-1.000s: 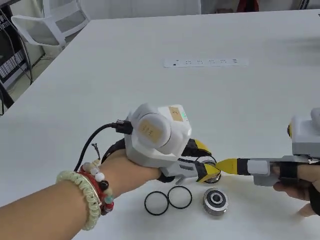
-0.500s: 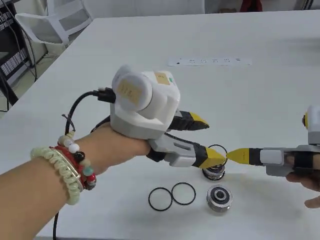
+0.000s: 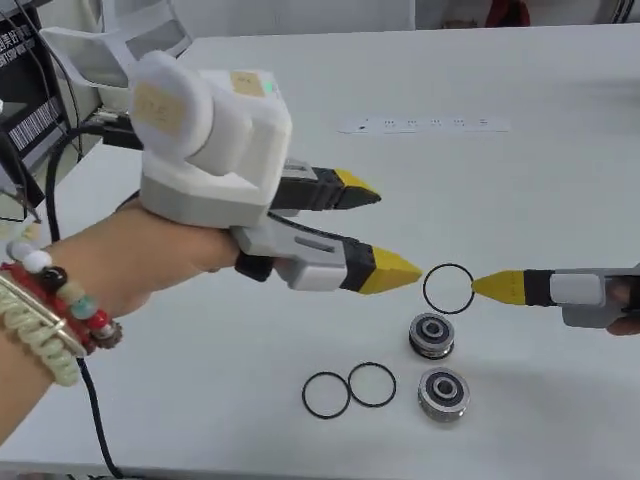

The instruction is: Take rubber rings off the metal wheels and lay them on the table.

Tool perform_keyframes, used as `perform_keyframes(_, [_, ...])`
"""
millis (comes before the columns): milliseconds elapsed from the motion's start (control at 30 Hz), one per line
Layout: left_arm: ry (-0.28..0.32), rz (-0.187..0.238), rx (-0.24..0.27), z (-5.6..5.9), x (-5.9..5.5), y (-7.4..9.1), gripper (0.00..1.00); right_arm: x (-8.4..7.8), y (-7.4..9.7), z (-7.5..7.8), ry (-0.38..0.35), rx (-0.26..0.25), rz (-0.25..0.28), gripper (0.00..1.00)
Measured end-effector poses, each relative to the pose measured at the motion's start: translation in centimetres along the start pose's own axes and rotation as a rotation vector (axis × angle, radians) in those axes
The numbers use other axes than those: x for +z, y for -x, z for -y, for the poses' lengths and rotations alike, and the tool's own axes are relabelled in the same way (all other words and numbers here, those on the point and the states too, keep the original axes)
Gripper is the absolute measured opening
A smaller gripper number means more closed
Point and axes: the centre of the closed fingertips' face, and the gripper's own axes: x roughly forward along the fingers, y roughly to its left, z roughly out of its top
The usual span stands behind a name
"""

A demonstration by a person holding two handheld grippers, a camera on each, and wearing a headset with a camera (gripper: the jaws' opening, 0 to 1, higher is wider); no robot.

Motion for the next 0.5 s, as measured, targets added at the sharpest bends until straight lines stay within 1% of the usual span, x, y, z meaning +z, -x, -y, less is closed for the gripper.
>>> perform_keyframes(100, [-0.016, -0.008, 0.035, -0.3, -0.2, 1.8, 0.54, 0.6, 0.2, -0.5, 0.018, 0.012, 0.000, 0.00])
perform_keyframes(167, [-0.016, -0.007, 0.056, -0.5, -0.3, 2.8, 0.55, 0.9, 0.2, -0.7, 0.027, 0.016, -0.005, 0.00])
perform_keyframes(233, [-0.003, 0.000, 0.073, -0.5, -0.5, 3.6, 0.57, 1.0, 0.3, -0.8, 0.033, 0.001, -0.018, 0.00])
perform_keyframes(267, [0.006, 0.001, 0.088, -0.5, -0.6, 4.3, 0.57, 1.1, 0.3, -0.8, 0.044, -0.010, -0.021, 0.00])
perform_keyframes(300, [0.009, 0.002, 0.099, -0.5, -0.7, 4.7, 0.58, 1.3, 0.4, -1.1, 0.066, -0.009, -0.025, 0.00])
perform_keyframes(333, [0.014, 0.004, 0.120, -0.6, -0.9, 5.4, 0.58, 1.3, 0.4, -1.3, 0.086, -0.006, -0.032, 0.00])
perform_keyframes(367, [0.017, 0.005, 0.132, -0.6, -1.1, 5.8, 0.59, 1.4, 0.4, -1.8, 0.108, 0.005, -0.040, 0.00])
perform_keyframes(500, [0.052, 0.010, 0.180, -0.4, -2.2, 7.9, 0.60, 1.4, 0.2, -3.1, 0.146, 0.027, -0.066, 0.00])
